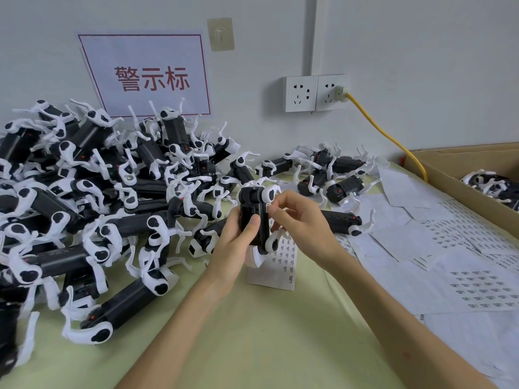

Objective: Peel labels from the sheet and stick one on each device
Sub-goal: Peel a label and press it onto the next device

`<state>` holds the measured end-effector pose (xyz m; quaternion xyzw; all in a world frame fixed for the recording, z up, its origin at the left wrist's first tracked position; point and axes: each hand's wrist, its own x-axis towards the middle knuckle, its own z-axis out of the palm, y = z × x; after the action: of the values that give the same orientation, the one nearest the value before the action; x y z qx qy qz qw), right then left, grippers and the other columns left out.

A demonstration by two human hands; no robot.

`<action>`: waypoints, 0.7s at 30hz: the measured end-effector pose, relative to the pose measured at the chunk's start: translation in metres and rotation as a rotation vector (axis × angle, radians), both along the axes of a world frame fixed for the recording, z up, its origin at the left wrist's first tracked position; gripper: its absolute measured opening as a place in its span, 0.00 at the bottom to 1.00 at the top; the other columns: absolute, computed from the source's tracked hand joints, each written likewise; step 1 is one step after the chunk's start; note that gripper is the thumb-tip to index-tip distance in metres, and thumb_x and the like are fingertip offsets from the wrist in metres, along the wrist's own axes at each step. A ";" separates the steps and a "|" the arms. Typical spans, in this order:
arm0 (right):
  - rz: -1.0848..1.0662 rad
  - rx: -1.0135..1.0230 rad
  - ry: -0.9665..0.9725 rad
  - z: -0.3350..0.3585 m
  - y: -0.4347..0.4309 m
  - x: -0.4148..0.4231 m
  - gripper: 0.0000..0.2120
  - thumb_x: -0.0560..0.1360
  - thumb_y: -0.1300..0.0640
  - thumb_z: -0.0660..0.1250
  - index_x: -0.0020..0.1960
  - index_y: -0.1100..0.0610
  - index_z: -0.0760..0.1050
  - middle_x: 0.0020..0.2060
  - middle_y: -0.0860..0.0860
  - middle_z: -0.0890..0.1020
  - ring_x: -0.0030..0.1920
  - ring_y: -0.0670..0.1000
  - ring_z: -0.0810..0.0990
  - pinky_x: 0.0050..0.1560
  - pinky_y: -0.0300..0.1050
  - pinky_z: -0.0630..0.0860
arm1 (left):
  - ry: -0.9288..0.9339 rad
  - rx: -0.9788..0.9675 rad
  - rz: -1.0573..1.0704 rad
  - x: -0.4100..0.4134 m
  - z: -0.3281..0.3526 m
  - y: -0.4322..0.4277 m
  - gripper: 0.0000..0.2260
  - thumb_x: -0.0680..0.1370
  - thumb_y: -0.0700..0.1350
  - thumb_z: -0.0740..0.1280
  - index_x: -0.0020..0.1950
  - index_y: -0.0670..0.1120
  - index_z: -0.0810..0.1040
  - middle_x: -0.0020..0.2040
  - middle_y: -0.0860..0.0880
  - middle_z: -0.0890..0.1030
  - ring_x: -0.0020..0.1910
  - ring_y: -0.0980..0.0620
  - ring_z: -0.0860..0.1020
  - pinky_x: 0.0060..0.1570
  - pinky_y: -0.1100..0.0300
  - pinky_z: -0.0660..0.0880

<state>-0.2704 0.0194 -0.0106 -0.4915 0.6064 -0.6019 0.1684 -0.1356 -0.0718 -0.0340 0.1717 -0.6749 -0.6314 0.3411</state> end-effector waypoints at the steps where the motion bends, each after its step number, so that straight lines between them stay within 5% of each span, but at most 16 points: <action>1: 0.000 0.004 0.003 0.000 0.000 0.000 0.07 0.82 0.58 0.67 0.45 0.57 0.76 0.34 0.41 0.79 0.37 0.48 0.83 0.41 0.37 0.76 | -0.002 -0.012 0.000 0.000 -0.001 0.000 0.12 0.86 0.47 0.61 0.69 0.52 0.75 0.60 0.59 0.84 0.62 0.62 0.80 0.57 0.69 0.75; 7: -0.002 0.013 0.023 0.000 0.001 0.000 0.07 0.82 0.58 0.67 0.45 0.55 0.76 0.37 0.42 0.80 0.37 0.49 0.84 0.42 0.39 0.77 | -0.015 -0.040 0.005 -0.001 -0.003 -0.001 0.11 0.86 0.47 0.61 0.68 0.53 0.74 0.59 0.61 0.83 0.61 0.64 0.79 0.55 0.73 0.73; 13: -0.022 0.028 0.036 -0.001 -0.001 -0.001 0.07 0.81 0.57 0.68 0.45 0.57 0.76 0.38 0.44 0.81 0.37 0.49 0.84 0.43 0.41 0.77 | -0.019 -0.065 0.017 -0.001 -0.004 -0.002 0.13 0.83 0.52 0.63 0.68 0.54 0.74 0.60 0.61 0.83 0.63 0.63 0.78 0.62 0.62 0.71; 21: -0.017 0.041 0.022 -0.002 -0.002 -0.004 0.07 0.81 0.57 0.69 0.44 0.56 0.76 0.37 0.45 0.82 0.38 0.50 0.85 0.45 0.44 0.79 | -0.036 -0.110 0.029 0.000 -0.004 -0.002 0.11 0.86 0.49 0.61 0.68 0.54 0.73 0.59 0.63 0.82 0.63 0.64 0.78 0.61 0.64 0.71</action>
<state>-0.2742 0.0178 -0.0126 -0.4895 0.6245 -0.5854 0.1667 -0.1361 -0.0736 -0.0383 0.1738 -0.7122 -0.5851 0.3468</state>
